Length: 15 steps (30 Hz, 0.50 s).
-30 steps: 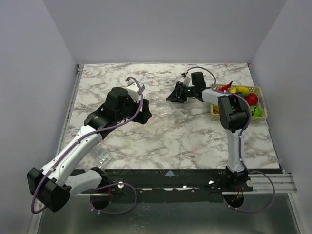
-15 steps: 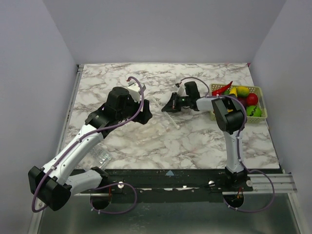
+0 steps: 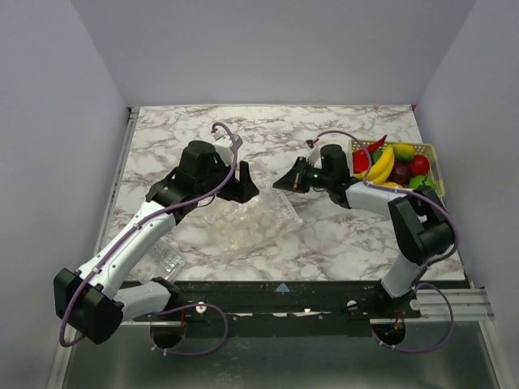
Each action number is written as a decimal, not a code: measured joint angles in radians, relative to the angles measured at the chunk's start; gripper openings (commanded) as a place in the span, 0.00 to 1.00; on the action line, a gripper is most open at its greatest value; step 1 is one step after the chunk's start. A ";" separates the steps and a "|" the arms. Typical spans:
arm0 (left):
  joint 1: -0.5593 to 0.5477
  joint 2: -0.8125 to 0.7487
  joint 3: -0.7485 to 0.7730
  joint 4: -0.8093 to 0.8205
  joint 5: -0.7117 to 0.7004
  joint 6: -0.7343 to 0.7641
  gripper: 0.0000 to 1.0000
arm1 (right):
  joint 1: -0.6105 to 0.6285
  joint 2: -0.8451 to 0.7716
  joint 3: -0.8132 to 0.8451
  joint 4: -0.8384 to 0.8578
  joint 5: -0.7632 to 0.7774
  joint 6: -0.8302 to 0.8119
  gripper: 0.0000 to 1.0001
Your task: Place the food in the zip-top bag and seal the zipper
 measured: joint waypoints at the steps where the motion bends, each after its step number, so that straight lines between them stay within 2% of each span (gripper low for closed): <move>1: 0.001 0.000 0.000 0.003 0.006 -0.009 0.63 | 0.021 -0.030 -0.013 0.003 0.024 -0.006 0.00; 4: 0.005 0.002 0.000 0.010 -0.009 -0.089 0.63 | 0.092 -0.110 -0.054 0.009 0.106 -0.036 0.00; 11: 0.005 0.011 0.001 0.000 -0.060 -0.411 0.63 | 0.211 -0.260 -0.165 0.064 0.252 -0.086 0.01; 15: 0.005 0.105 0.060 -0.087 -0.072 -0.558 0.63 | 0.256 -0.329 -0.196 0.088 0.314 -0.126 0.00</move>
